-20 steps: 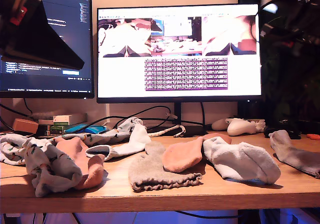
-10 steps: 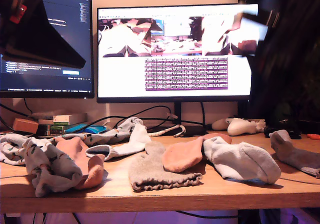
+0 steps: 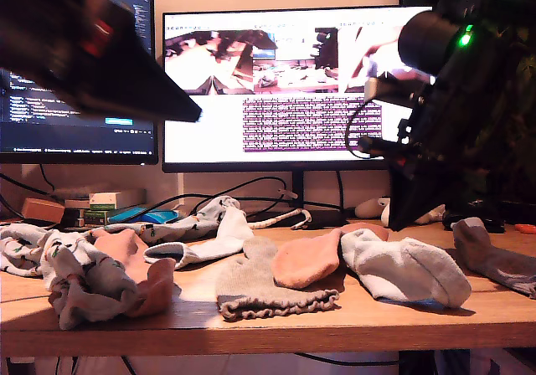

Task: Pair up the socks based on colour and pattern, by placing them on top of one another

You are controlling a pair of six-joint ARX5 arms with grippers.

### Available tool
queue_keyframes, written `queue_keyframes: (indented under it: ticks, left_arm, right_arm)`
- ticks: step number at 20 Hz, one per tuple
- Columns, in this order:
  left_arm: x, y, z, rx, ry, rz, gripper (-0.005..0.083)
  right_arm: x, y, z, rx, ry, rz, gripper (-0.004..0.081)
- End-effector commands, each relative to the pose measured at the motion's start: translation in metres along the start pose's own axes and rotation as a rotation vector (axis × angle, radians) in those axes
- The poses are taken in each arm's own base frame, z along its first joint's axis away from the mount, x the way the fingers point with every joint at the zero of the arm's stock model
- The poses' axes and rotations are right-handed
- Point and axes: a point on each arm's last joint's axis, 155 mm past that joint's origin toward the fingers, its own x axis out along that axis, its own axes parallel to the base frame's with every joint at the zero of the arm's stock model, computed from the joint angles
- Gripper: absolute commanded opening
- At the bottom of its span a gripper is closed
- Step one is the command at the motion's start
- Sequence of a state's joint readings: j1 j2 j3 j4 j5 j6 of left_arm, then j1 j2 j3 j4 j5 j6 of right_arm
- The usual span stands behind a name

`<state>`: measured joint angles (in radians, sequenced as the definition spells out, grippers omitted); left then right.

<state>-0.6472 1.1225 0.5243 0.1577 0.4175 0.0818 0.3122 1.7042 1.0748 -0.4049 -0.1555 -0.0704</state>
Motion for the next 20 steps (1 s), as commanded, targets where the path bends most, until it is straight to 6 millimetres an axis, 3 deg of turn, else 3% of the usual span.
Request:
queue_keyframes:
  ticks: [1,4,8,12,16,20]
  left_arm:
    - [0.008,-0.003,0.017,0.018,-0.027,-0.017,-0.0024]
    - [0.021,-0.010,0.021,0.025,-0.014,-0.046,-0.0024]
    - [0.038,-0.018,0.020,0.028,0.004,-0.089,-0.0024]
    - [0.057,-0.022,0.019,0.031,0.028,-0.113,-0.0024]
    - [0.071,-0.027,0.021,0.036,0.037,-0.140,-0.0024]
    - [0.072,-0.030,0.021,0.036,0.042,-0.147,-0.0024]
  right_arm:
    - [0.014,-0.006,-0.011,0.005,0.050,0.001,-0.0013]
    - [0.028,-0.015,-0.026,0.002,0.103,-0.002,-0.0013]
    - [0.041,-0.027,-0.030,-0.014,0.112,-0.013,-0.0013]
    - [0.040,-0.044,-0.004,-0.086,0.035,-0.050,-0.0013]
    - [0.028,-0.063,0.044,-0.185,-0.052,-0.122,-0.0013]
    - [0.022,-0.064,0.067,-0.194,-0.060,-0.116,-0.0013]
